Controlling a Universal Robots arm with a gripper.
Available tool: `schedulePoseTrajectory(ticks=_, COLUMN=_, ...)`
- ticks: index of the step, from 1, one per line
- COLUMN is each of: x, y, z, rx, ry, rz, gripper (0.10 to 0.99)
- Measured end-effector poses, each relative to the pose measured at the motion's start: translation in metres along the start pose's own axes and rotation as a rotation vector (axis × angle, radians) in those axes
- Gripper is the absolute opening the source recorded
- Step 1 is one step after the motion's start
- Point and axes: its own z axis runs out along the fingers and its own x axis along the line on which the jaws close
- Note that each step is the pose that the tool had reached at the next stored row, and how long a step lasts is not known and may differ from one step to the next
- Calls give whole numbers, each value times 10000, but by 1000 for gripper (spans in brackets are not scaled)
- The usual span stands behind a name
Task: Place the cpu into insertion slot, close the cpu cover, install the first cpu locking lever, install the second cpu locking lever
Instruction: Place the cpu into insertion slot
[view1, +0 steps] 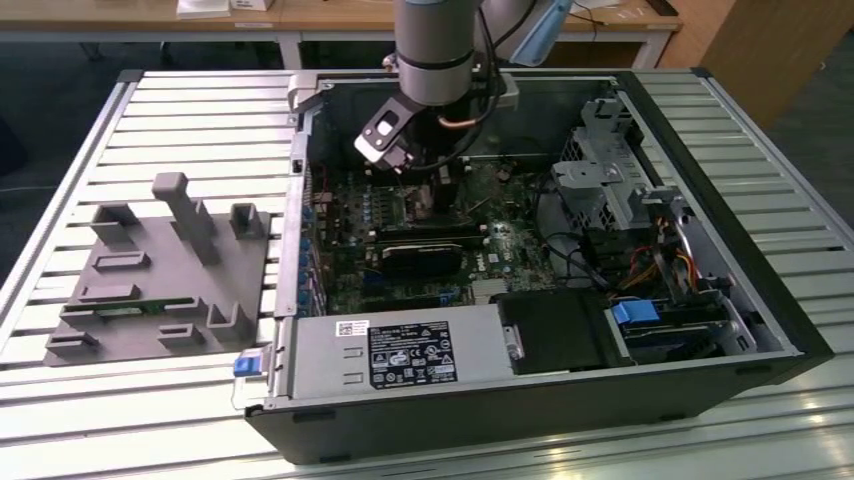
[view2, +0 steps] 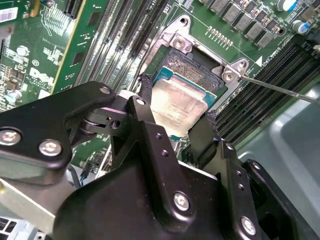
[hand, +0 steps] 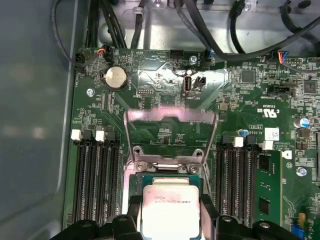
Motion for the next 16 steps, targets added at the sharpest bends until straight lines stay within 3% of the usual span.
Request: schedulePoseTrajectory(ticks=16, x=18, y=-66, z=130, rx=-1, ry=0, rz=25, gripper=541)
